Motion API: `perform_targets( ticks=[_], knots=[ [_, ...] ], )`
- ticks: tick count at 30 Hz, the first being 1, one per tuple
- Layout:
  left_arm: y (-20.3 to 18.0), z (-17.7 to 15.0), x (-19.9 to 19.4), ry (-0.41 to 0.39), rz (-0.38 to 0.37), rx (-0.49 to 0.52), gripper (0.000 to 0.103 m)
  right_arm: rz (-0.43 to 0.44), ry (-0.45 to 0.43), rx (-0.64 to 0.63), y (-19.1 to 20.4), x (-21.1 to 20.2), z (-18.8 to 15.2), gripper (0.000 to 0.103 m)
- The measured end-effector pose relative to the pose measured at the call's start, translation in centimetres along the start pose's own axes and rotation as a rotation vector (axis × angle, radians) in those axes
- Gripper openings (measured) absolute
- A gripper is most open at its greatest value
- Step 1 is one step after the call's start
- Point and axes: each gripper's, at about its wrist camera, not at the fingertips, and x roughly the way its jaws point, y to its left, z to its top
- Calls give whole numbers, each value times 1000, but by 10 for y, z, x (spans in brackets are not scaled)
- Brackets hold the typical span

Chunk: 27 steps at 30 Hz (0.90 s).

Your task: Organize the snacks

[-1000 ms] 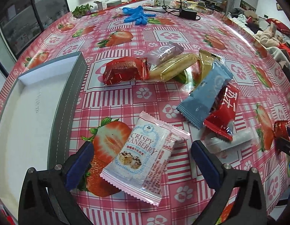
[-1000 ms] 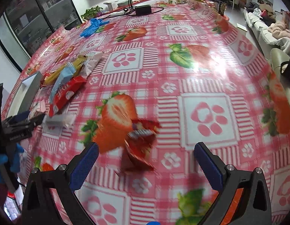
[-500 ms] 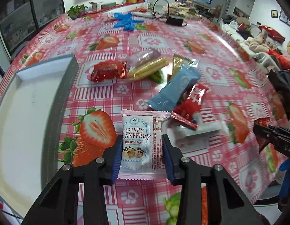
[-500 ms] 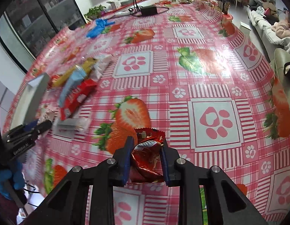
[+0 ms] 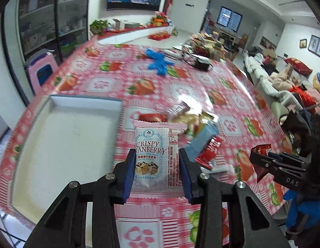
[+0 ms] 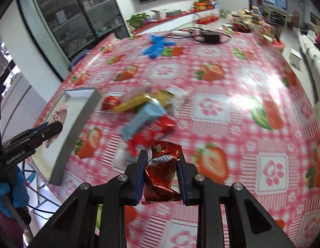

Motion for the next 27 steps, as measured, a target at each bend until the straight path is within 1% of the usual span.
perform_targets(
  ticks=[5, 15, 22, 27],
  knots=[
    [31, 5, -15, -25, 43, -38, 43, 49, 3, -52, 36, 9, 15, 29],
    [91, 11, -27, -55, 119, -117, 43, 135, 22, -186, 116, 32, 42, 29],
    [114, 6, -12, -32, 180, -125, 43, 194, 45, -230, 160, 52, 58, 29],
    [129, -6, 8, 14, 190, -137, 43, 219, 75, -273, 190, 69, 61, 29]
  ],
)
